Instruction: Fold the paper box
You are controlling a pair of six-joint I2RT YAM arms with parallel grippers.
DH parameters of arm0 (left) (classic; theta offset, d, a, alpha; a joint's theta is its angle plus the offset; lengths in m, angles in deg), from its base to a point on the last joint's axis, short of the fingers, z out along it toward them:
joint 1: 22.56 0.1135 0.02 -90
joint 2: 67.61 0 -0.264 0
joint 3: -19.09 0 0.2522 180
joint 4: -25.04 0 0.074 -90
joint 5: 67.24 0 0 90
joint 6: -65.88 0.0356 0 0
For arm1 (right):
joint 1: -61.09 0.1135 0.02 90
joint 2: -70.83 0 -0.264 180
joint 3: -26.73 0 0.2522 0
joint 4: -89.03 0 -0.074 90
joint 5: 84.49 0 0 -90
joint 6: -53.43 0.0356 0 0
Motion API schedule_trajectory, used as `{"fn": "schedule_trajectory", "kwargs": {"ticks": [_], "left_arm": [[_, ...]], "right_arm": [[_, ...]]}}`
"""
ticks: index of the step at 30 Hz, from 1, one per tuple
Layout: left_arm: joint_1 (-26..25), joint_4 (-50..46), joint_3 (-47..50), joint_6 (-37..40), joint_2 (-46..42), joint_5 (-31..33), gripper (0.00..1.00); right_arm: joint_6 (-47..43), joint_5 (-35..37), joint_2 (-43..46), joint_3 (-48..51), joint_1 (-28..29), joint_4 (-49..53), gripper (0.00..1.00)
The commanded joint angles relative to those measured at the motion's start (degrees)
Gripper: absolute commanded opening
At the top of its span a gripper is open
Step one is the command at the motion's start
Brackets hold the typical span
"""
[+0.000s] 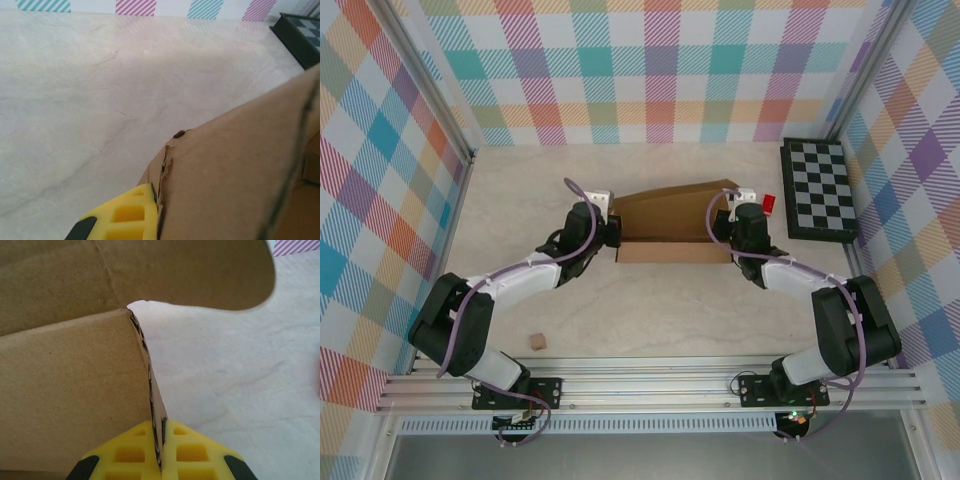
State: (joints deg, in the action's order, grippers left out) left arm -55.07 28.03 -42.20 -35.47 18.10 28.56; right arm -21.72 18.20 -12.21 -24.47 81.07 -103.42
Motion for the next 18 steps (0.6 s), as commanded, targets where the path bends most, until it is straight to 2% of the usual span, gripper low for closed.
{"fn": "schedule_trajectory", "kwargs": {"ticks": [1,6,12,18], "left_arm": [[-3.1,9.6,1.3,-0.8,-2.4,0.6,0.0],[-3.1,8.7,-5.6,7.4,-0.8,1.2,0.0],[-2.0,15.2,-10.9,18.5,4.8,-0.6,0.0],[-0.4,20.4,-13.7,21.8,13.1,-2.9,0.0]], "right_arm": [[0.2,-5.8,1.9,2.9,2.4,-5.7,0.0],[-6.1,-8.9,1.1,-2.6,2.4,-7.8,0.0],[-13.1,-12.7,-5.7,-13.2,2.0,-9.5,0.0],[-12.2,-13.7,-14.5,-18.7,1.0,-11.9,0.02]]}}
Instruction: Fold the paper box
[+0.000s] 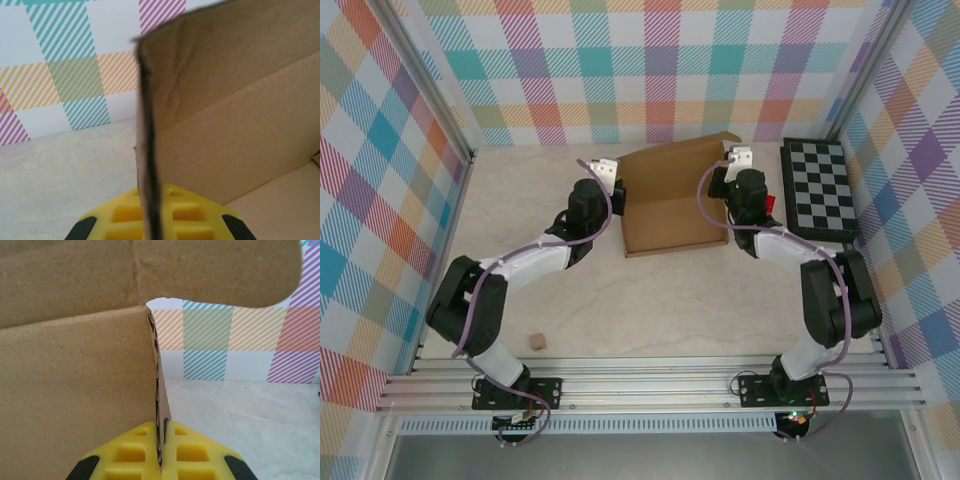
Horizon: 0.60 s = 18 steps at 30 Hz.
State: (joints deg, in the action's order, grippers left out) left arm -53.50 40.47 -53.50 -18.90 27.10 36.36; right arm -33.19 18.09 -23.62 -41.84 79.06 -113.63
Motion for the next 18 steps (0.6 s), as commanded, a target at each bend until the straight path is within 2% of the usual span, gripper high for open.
{"fn": "schedule_trajectory", "kwargs": {"ticks": [1,5,9,12,14,18], "left_arm": [[-1.8,8.3,-2.6,5.2,5.3,-10.5,0.0],[-1.7,10.3,-0.9,4.7,7.7,-10.2,0.0],[-1.7,13.4,3.5,4.9,6.5,-9.6,0.0],[-1.7,13.8,6.8,5.3,4.8,-9.9,0.0],[-1.8,13.6,9.0,5.3,3.9,-9.6,0.0],[-1.9,13.8,12.6,5.8,2.3,-9.4,0.0]], "right_arm": [[-0.3,-13.4,-4.2,-1.3,2.9,-1.9,0.03],[0.3,-12.5,-5.9,1.3,2.8,-2.9,0.06],[1.9,-11.3,-4.3,4.9,2.2,-0.8,0.09],[2.8,-10.3,-1.9,7.6,1.7,2.7,0.16],[5.2,-10.1,-0.5,9.3,1.1,4.5,0.25],[7.7,-10.1,1.6,10.7,0.2,9.2,0.29]]}}
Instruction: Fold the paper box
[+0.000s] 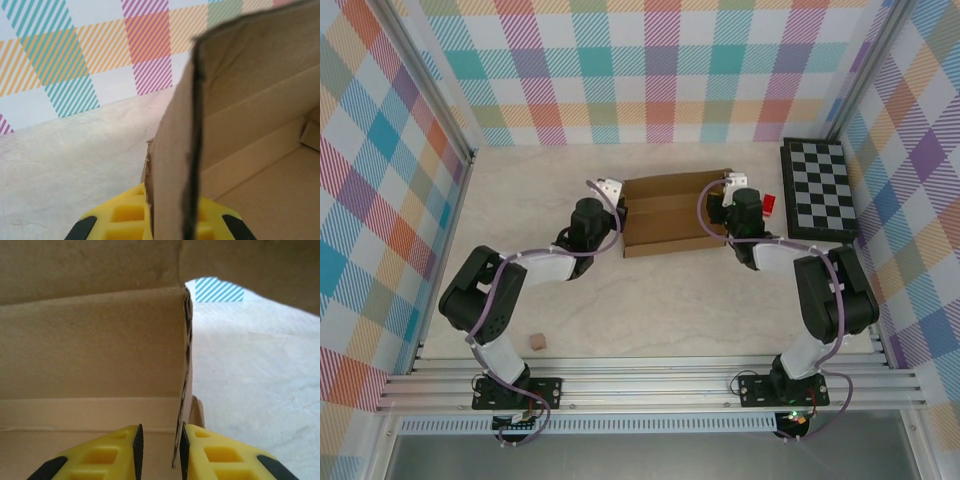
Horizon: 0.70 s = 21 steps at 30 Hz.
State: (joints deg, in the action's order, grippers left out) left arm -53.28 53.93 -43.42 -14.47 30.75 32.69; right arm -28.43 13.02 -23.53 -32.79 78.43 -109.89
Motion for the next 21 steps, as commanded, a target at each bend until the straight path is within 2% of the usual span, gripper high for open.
{"fn": "schedule_trajectory", "kwargs": {"ticks": [1,7,14,21], "left_arm": [[-2.2,0.3,3.1,1.4,-1.8,-5.7,0.0],[-2.9,-0.1,6.5,3.4,-3.0,-4.2,0.0],[-4.1,-0.2,8.9,7.7,-3.7,-1.2,0.0],[-4.5,-0.6,9.9,12.0,-3.5,0.4,0.0]], "right_arm": [[3.1,-5.2,2.4,2.0,0.8,6.4,0.32],[4.5,-6.7,7.5,2.0,-0.4,14.3,0.36],[6.0,-10.0,11.6,3.3,-3.8,18.8,0.39],[7.7,-11.3,21.8,4.2,-6.6,28.7,0.43]]}}
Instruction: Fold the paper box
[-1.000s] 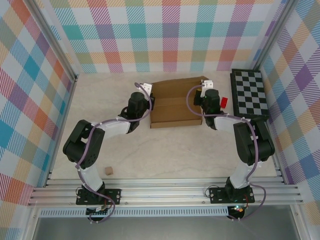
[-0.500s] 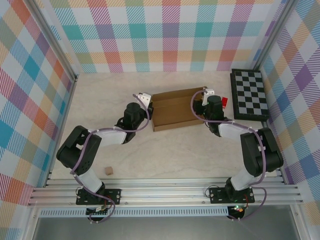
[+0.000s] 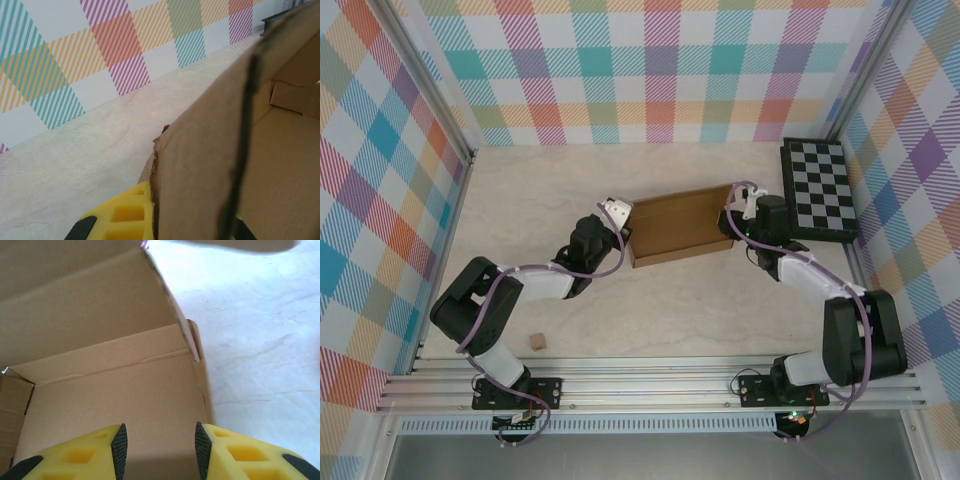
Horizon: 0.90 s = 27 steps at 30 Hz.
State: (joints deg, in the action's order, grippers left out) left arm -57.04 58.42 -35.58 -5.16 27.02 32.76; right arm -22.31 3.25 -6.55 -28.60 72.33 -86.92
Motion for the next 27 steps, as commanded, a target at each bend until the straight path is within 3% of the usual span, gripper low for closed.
{"fn": "schedule_trajectory", "kwargs": {"ticks": [1,6,10,14,20,27], "left_arm": [[-0.8,-5.1,2.1,2.8,0.3,0.3,0.0],[-0.8,-5.1,1.9,2.9,0.9,-0.5,0.0],[-0.8,-5.3,1.8,2.8,1.2,-0.9,0.0],[-0.8,-5.5,1.6,2.6,1.4,-1.2,0.0],[-0.8,-6.2,1.4,2.4,1.5,-2.0,0.0],[-0.8,-6.8,1.2,1.4,2.1,-2.9,0.0]], "right_arm": [[1.6,-1.1,6.8,-0.6,-0.7,8.6,0.44],[0.2,2.3,13.9,-6.5,-1.0,19.9,0.47],[-0.7,5.2,13.7,-15.6,-1.0,27.5,0.49],[-2.4,3.9,7.5,-26.6,-1.0,32.7,0.53],[-8.1,1.2,-8.7,-45.4,-0.9,41.8,0.56],[-9.8,-3.7,-19.3,-51.5,-1.0,43.9,0.56]]}}
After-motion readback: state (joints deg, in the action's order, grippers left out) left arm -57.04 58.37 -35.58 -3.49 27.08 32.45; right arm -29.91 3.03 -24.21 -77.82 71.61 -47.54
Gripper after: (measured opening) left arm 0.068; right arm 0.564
